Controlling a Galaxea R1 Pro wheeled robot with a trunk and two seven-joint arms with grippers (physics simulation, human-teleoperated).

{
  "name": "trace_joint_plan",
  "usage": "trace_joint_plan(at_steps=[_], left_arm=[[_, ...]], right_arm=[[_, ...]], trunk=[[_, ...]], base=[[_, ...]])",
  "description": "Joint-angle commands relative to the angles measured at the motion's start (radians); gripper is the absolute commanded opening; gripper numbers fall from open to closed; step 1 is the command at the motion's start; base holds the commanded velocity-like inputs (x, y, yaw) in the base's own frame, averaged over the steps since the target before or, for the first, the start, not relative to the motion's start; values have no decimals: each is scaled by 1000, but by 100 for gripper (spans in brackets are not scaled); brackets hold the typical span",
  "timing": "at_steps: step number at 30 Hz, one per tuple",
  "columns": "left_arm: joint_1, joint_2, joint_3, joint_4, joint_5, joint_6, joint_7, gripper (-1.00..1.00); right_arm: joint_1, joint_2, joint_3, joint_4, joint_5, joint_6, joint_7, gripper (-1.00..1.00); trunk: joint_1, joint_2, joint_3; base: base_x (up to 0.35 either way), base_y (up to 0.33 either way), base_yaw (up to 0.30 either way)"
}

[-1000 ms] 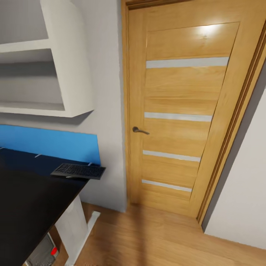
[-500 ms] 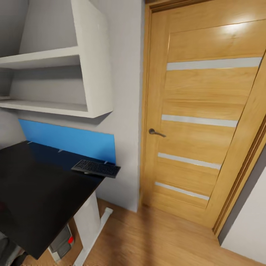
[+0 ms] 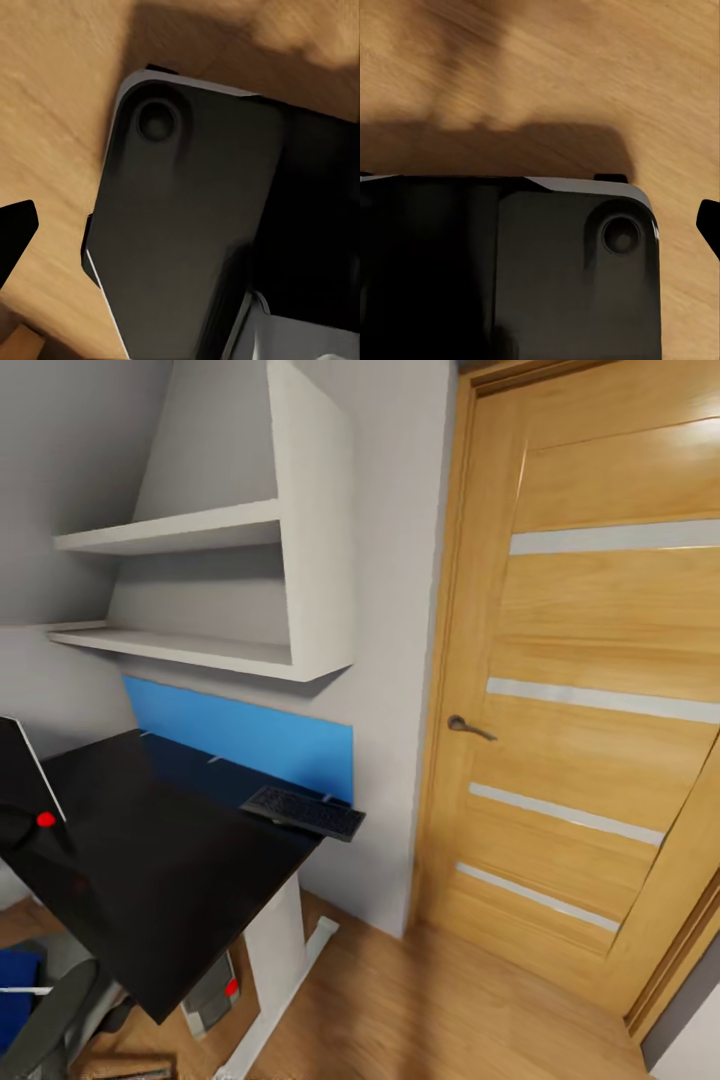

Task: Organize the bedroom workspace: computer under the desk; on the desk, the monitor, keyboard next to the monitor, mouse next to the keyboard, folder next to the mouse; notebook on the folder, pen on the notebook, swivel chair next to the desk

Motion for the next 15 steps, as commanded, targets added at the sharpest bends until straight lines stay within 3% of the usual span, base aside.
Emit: trace_joint_plan(at_steps=[1, 9, 15], left_arm=[[1, 0, 5, -11, 4, -3, 0, 100], [1, -1, 6, -109, 7, -9, -1, 100], [1, -7, 5, -194, 6, -7, -2, 100]], right_arm=[[-1, 0, 0, -2, 1, -4, -1, 100], [-1, -1, -5, -60, -1, -10, -9, 100], [-1, -4, -6, -103, -2, -12, -56, 100]], trunk=[[-4, 6, 2], [-34, 62, 27], [-57, 104, 46]], base=[[0, 0, 284], [0, 0, 283], [0, 0, 277]])
